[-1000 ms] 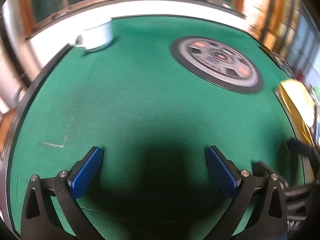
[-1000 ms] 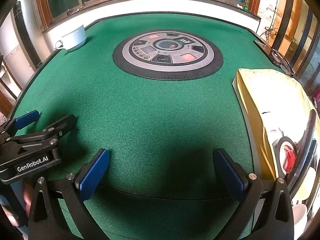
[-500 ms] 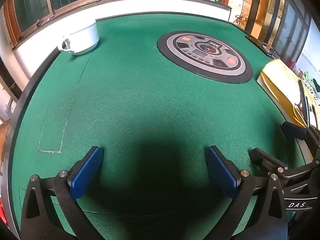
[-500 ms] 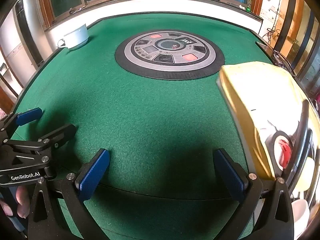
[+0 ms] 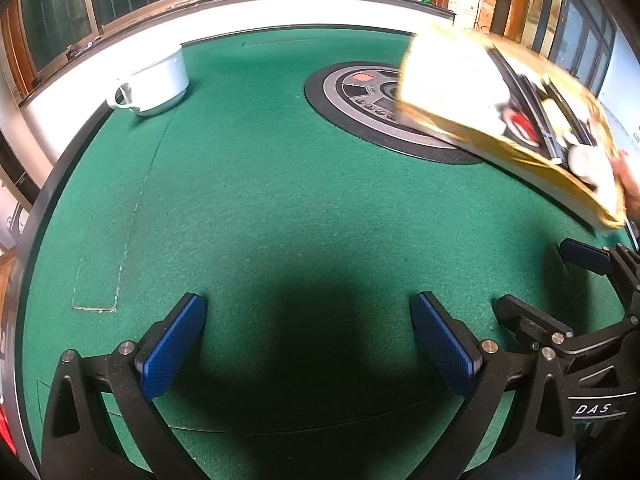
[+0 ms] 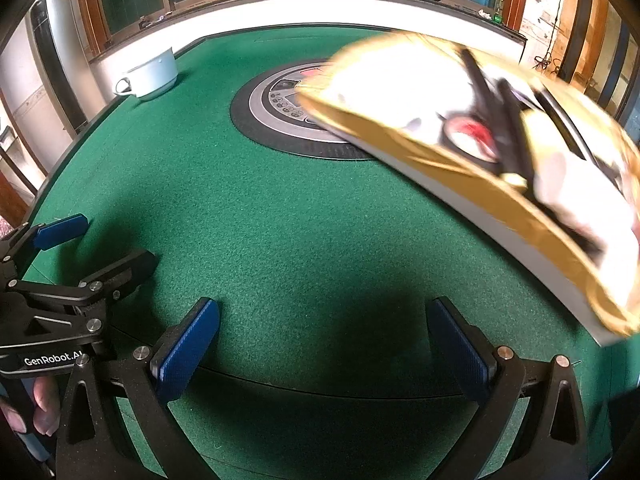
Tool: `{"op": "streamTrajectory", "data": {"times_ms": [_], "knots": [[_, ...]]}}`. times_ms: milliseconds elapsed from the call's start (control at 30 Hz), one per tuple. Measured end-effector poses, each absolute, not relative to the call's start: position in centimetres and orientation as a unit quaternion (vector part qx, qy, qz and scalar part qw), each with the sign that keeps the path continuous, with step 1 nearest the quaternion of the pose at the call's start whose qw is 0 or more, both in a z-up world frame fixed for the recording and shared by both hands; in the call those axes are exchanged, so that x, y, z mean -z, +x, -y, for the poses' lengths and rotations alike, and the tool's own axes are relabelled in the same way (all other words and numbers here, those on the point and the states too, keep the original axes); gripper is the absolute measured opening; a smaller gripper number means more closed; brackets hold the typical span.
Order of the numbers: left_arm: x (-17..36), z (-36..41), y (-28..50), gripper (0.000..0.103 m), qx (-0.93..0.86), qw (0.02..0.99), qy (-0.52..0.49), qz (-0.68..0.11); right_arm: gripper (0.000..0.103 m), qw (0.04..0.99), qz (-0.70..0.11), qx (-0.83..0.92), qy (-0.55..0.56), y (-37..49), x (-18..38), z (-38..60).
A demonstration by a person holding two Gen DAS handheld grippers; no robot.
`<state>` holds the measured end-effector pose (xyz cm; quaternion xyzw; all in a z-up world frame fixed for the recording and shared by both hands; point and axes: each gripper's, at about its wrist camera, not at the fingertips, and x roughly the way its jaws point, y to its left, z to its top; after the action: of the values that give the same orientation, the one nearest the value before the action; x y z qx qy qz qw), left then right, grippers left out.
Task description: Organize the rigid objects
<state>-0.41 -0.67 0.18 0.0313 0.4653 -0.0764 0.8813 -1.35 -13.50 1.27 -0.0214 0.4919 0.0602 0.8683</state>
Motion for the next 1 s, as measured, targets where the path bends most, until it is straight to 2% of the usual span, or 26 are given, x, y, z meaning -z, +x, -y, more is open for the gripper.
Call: {"op": "streamTrajectory", "data": {"times_ms": [1000], "knots": [[-0.4,1.8,-1.1,0.103,0.086,0.882,0.037,-0.462,0.102,0.868,-0.490,-0.070,-0.029,-0.8,-0.9,12.7]]}}
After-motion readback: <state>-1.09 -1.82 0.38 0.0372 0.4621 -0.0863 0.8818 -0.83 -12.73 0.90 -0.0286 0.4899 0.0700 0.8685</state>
